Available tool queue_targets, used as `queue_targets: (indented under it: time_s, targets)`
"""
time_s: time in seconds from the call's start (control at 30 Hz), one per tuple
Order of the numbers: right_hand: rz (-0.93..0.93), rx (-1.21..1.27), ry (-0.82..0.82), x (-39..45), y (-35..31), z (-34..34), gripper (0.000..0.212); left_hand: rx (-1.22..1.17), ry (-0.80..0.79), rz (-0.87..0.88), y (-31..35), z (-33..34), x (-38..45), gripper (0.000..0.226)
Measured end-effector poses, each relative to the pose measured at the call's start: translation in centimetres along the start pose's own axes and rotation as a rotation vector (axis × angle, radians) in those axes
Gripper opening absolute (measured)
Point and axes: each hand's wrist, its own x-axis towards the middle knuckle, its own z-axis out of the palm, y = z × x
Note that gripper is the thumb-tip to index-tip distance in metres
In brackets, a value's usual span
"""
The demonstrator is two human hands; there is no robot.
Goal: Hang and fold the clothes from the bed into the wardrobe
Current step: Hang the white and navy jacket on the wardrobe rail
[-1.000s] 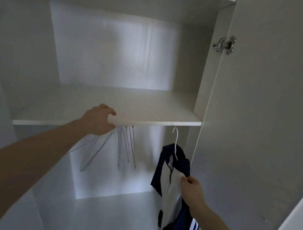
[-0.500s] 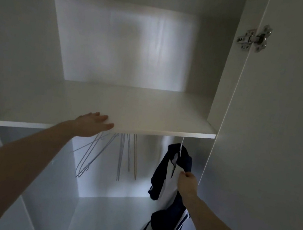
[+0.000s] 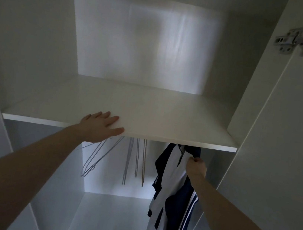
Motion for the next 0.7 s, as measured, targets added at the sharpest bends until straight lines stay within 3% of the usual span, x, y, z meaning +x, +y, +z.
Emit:
queue_targets:
  time_s: [0.1,0.37,0.5,0.57,0.7]
  targets:
    - [-0.01,-0.072,-0.026,1.7,-0.5,0.3,0.025,-0.057,-0.007,0.028,0.1,0.1,0.3,0.075]
    - [0.015,-0.339,-0.113,4.7,0.0,1.1,0.043,-0.06,-0.004,0.033,-0.1,0.0,0.5,0.075]
    - [0.037,-0.427,-0.138,5.4,1.1,1.6,0.044,0.266,-0.101,0.048,-0.2,-0.2,0.5,0.098]
    - [0.042,-0.454,-0.147,5.6,1.9,1.8,0.043,0.215,-0.081,0.005,-0.1,-0.4,0.8,0.092]
    - [0.054,-0.564,-0.169,5.7,2.6,2.0,0.039,0.122,-0.084,0.006,-0.2,-0.3,0.9,0.102]
